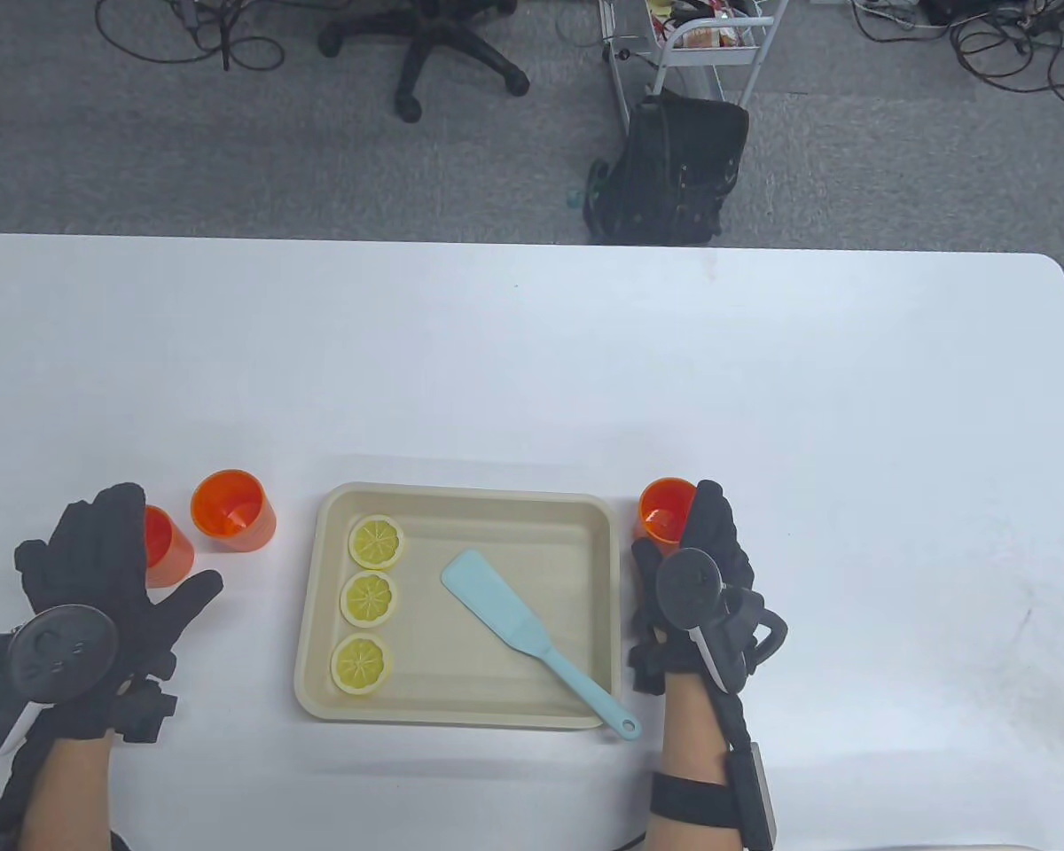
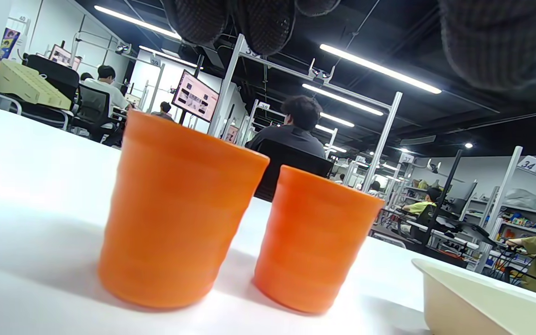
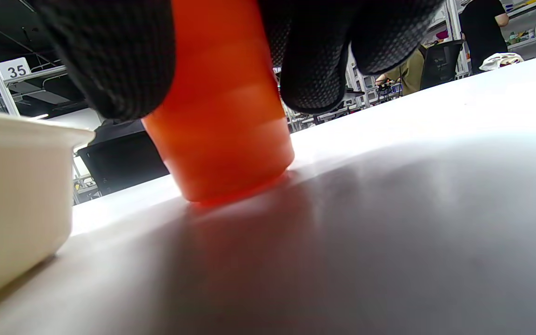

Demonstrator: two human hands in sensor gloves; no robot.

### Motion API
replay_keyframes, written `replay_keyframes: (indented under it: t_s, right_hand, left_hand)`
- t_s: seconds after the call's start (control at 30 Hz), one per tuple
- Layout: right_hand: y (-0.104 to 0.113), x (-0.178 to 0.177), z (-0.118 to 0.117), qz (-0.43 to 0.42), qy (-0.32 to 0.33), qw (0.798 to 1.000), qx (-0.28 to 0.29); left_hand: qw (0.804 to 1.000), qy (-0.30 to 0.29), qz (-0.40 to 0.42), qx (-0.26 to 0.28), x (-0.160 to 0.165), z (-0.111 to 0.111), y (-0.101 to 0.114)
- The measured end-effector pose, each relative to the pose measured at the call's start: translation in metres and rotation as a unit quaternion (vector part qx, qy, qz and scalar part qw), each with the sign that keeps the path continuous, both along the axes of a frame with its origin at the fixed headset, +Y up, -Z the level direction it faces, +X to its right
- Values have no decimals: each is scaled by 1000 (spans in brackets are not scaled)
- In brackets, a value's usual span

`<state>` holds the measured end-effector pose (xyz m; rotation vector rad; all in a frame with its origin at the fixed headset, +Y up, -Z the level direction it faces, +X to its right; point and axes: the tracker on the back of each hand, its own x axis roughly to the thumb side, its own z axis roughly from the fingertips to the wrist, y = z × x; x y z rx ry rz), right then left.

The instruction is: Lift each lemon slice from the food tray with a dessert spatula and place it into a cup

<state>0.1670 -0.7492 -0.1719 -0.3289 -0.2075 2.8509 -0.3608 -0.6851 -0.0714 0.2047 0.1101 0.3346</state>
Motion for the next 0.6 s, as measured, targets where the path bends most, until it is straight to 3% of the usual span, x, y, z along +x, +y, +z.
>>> replay_keyframes:
  t_s: [0.3, 0.6]
  right_hand:
    - [15, 7, 10, -29, 9, 999, -24]
    - [54, -10, 34, 12, 30, 998, 52]
  left_hand:
    - [999, 40, 33, -10, -17, -1, -4]
    - [994, 81, 33, -70, -32, -12, -28]
